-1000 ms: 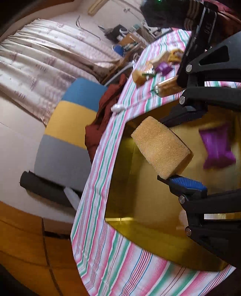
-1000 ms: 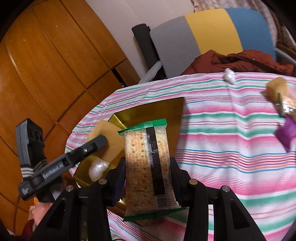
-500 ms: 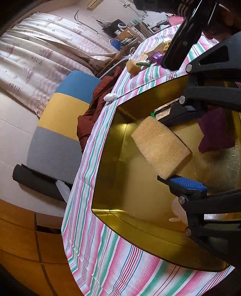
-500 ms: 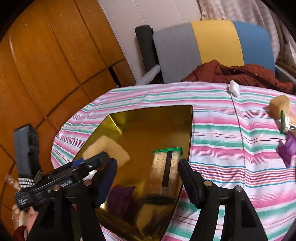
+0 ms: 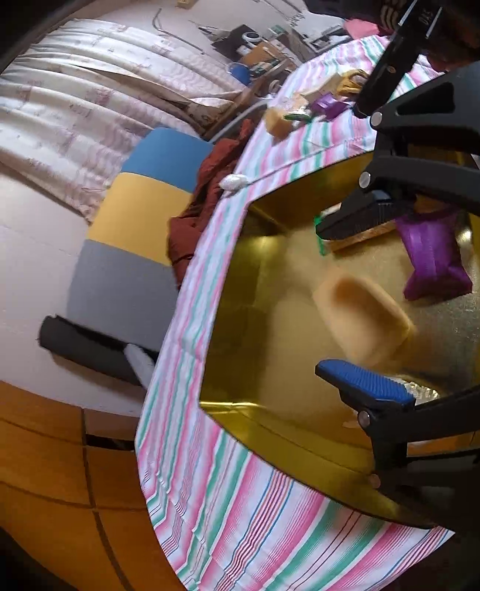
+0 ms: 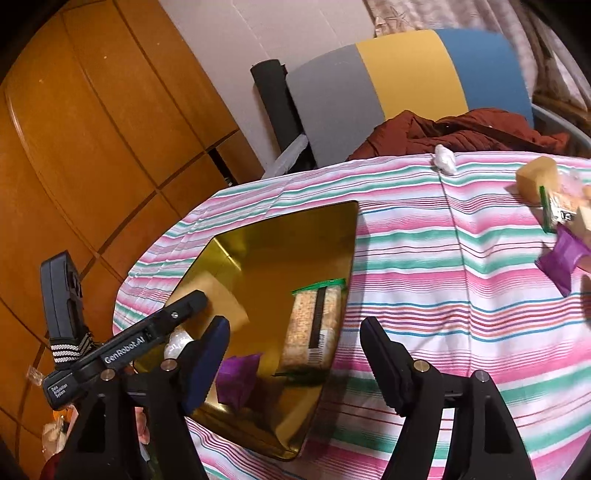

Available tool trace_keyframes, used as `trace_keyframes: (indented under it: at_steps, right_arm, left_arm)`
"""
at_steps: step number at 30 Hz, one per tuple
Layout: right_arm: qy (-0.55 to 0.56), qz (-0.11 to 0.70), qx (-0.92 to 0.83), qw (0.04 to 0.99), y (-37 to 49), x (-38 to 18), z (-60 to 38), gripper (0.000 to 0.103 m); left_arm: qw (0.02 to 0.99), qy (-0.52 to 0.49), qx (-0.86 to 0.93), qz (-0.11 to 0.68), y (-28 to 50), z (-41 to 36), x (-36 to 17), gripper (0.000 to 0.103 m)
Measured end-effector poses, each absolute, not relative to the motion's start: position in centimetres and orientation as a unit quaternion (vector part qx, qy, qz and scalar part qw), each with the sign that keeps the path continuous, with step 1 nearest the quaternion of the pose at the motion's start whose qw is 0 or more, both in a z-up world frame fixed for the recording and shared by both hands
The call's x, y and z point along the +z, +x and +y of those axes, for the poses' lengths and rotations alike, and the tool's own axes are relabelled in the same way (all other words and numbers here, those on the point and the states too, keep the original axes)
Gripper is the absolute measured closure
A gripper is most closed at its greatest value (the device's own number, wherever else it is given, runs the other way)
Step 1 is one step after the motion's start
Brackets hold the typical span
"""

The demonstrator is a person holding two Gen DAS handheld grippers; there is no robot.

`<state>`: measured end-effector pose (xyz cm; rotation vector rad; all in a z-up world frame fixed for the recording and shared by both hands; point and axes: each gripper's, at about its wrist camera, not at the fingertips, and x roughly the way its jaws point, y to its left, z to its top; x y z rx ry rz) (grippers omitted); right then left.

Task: Organize objects
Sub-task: 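Carry the sponge and cracker packet into the gold tin and release both, then move both open tools back toward the pile of items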

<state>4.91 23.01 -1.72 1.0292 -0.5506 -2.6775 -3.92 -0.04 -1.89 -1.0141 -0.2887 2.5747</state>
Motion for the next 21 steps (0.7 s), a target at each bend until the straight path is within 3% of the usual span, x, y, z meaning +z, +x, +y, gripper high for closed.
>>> trace_keyframes:
  at_steps: [2,18,21]
  right_arm:
    - [0.349,-0.189,-0.911,0.108,5.1,-1.8,23.4,0.026]
    - [0.355,-0.209,-0.909,0.069,6.6,-2.7,27.3,0.026]
    - [0.359,-0.205,-0.909,0.051,7.1,-3.2,28.4,0.021]
  left_arm:
    - [0.176,-0.347,0.915,-0.104,-3.7,-0.2,-1.4,0.022]
    - [0.253,-0.386,0.88,-0.111,-1.6,4.0,-1.2,0.022]
    - [0.263,-0.395,0.875,-0.097,-0.8,5.4,-1.1,0.022]
